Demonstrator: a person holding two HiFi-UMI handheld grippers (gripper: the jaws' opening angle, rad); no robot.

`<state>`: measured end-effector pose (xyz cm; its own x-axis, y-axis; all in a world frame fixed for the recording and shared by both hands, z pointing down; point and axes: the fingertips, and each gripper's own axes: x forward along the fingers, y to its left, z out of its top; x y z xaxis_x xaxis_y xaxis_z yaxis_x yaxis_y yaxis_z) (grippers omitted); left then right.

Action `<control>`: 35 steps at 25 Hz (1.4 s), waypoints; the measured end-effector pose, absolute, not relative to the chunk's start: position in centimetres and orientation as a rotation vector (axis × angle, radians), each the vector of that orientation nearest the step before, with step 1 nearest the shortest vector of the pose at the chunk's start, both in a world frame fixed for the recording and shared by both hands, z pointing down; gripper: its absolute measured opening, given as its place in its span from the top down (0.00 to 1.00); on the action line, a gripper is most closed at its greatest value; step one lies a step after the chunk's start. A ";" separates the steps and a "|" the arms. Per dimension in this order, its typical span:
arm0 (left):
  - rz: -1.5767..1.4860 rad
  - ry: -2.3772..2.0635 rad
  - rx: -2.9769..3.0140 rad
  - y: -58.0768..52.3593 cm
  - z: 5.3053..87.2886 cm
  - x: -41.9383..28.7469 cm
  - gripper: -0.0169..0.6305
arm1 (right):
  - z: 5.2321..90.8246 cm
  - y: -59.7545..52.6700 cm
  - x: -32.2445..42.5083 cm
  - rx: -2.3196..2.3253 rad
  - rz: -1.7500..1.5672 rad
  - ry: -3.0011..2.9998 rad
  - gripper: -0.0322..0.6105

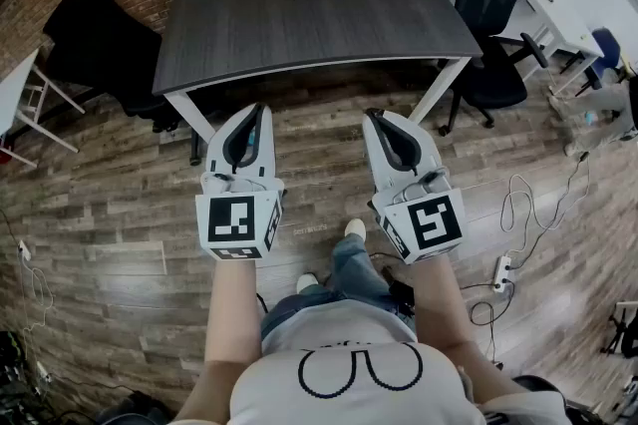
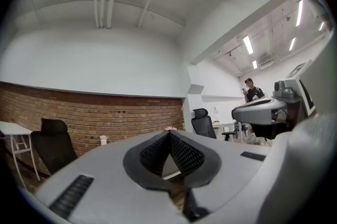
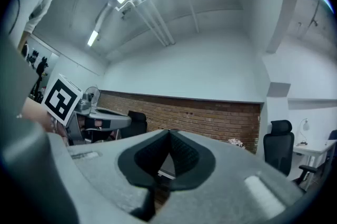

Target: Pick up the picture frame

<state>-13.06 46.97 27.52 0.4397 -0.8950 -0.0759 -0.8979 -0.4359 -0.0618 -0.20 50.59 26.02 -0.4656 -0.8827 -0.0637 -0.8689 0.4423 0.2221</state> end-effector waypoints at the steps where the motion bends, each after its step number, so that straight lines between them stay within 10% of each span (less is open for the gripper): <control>1: 0.048 1.617 -2.587 46.2 27.6 -12.5 0.98 | 26.1 49.8 0.4 1.591 -0.347 -2.614 0.96; 35: 0.050 1.793 -2.527 20.6 28.1 0.4 0.98 | 27.9 23.2 14.7 1.519 -0.233 -2.705 0.96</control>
<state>0.40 20.56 28.08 0.3306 -0.9424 -0.0512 -0.9438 -0.3302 -0.0159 14.72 23.15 27.85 -0.5230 -0.8510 -0.0468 -0.8465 0.5123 0.1451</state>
